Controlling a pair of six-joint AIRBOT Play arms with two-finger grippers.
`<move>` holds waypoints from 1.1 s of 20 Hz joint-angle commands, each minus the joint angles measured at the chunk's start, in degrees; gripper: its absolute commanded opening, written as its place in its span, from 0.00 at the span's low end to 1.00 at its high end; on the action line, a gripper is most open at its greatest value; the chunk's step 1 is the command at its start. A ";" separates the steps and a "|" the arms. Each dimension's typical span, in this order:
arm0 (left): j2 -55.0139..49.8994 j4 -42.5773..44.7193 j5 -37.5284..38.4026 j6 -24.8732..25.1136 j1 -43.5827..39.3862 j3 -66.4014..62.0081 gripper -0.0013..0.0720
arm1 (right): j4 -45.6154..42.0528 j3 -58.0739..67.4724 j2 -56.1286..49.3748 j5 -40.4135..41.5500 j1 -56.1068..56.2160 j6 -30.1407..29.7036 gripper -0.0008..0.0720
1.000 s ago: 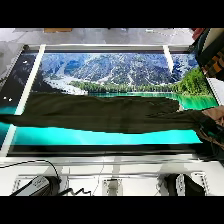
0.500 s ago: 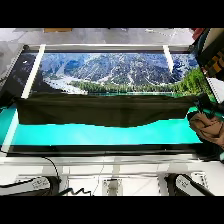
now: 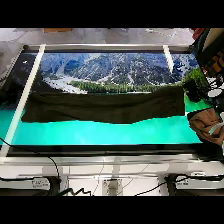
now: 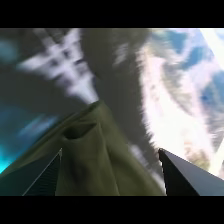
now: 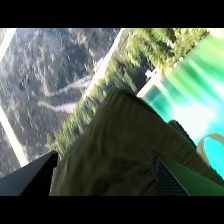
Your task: Fold the clothes and pants, and hang the long-sleeved shirts on hangers.
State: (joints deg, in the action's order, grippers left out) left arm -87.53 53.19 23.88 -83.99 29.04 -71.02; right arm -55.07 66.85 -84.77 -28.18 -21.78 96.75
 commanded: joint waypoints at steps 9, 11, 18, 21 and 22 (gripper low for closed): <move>5.40 15.43 34.25 4.76 10.51 0.39 0.97 | -6.05 0.66 -0.61 -10.58 0.70 -0.94 0.91; 5.84 15.15 36.22 5.62 14.01 4.50 0.79 | -5.79 0.74 -0.61 -14.64 1.20 -7.06 0.91; 7.82 2.80 20.00 7.37 15.47 19.93 0.89 | -4.87 8.00 -0.66 -23.80 6.27 -13.77 0.93; 7.82 -1.73 11.67 7.34 13.38 20.33 0.90 | -5.09 12.70 -0.66 -22.91 11.50 -13.77 0.97; 7.58 -2.56 9.73 7.34 12.33 20.33 0.90 | -5.11 13.94 -0.72 -21.59 13.42 -13.75 0.96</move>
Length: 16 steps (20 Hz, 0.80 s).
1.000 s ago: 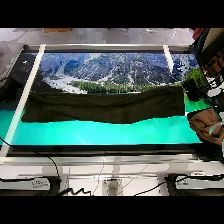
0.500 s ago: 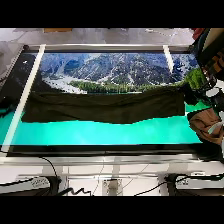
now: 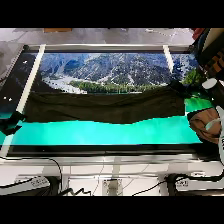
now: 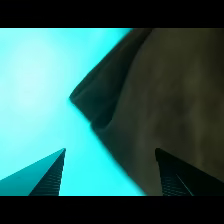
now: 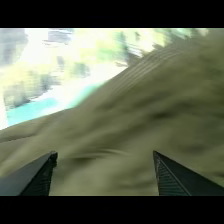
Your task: Fold the clothes and pants, and hang the long-sleeved shirts on hangers.
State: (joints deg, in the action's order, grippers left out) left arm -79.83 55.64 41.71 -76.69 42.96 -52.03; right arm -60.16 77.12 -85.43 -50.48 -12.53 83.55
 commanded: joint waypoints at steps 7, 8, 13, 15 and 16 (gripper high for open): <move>-9.18 -11.19 -11.63 0.04 -8.24 1.31 0.90 | -0.13 5.68 -0.61 6.43 15.04 2.32 0.95; -9.88 -11.78 -12.07 0.04 -8.24 1.29 0.86 | -0.15 5.68 -0.68 6.25 16.15 2.34 0.95; -10.05 -11.56 -11.65 3.28 -8.28 -0.87 0.04 | -0.33 5.68 -1.57 8.26 20.85 2.34 0.84; -9.16 -11.56 -8.39 7.26 -8.28 -4.94 0.04 | -0.31 5.68 -2.29 10.80 22.10 2.49 0.69; -8.44 -11.56 -6.60 8.57 -8.46 -7.54 0.04 | -0.22 5.68 -2.84 12.55 22.73 2.99 0.50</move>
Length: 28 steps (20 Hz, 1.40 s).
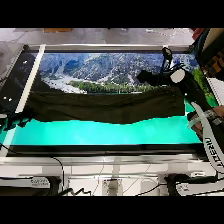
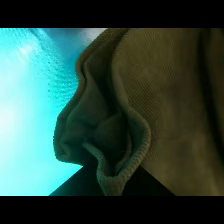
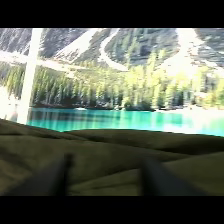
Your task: Fold the clothes and pants, and hang the long-sleeved shirts on hangers.
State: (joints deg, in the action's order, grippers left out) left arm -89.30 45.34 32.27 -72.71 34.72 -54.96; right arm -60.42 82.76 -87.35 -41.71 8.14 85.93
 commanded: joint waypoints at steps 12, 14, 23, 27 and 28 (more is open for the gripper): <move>17.51 -2.58 22.93 8.87 -16.63 -31.10 0.04 | 4.26 17.79 -19.34 12.55 21.29 12.15 0.06; 19.87 -2.56 22.75 8.87 -19.56 -31.10 0.04 | 8.41 23.23 -23.85 11.52 25.77 12.48 0.06; 19.17 -2.56 22.64 8.85 -25.81 -31.08 0.04 | 12.13 33.59 -32.63 1.62 39.60 11.91 0.06; 15.41 -2.58 23.54 8.39 -29.59 -31.08 0.04 | 3.58 33.62 -30.58 -5.90 32.52 11.96 0.06; 14.19 -2.58 23.56 8.39 -31.47 -31.06 0.04 | 1.73 33.62 -29.51 -8.70 29.24 11.96 0.06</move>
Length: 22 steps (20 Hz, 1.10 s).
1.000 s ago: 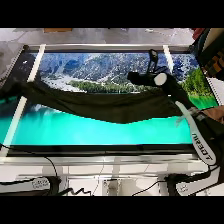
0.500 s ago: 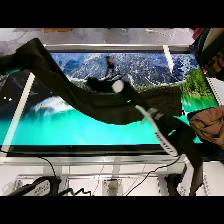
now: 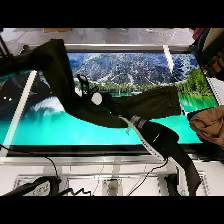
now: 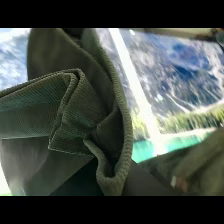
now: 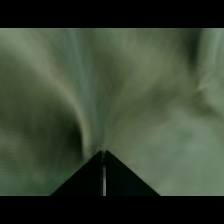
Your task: Fold the clothes and pants, and hang the long-sleeved shirts on hangers.
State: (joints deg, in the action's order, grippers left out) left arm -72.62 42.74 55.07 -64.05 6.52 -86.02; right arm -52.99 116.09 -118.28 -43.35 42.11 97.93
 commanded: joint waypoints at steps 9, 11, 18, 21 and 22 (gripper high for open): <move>-10.99 0.04 8.79 -3.04 -23.32 0.00 0.93 | -10.34 0.26 12.85 -27.71 -38.71 -0.04 0.06; -10.73 0.07 11.72 -3.04 -23.61 -0.02 0.99 | -10.40 0.26 14.05 -29.99 -43.47 -0.07 0.06; -10.43 14.10 15.69 -4.20 -11.65 0.04 0.97 | -10.67 0.26 14.51 -35.10 -46.82 -6.93 0.06; -10.43 18.82 15.63 -4.55 -2.67 3.26 0.97 | -10.69 0.24 14.51 -34.97 -45.70 -8.26 0.06; -10.45 18.53 15.02 -4.55 0.39 6.25 0.97 | -10.69 0.26 14.51 -34.95 -45.31 -8.87 0.06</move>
State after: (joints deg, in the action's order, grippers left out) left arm -83.02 56.82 70.08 -68.16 -0.32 -83.48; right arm -63.59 116.33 -103.83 -77.56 -3.68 91.33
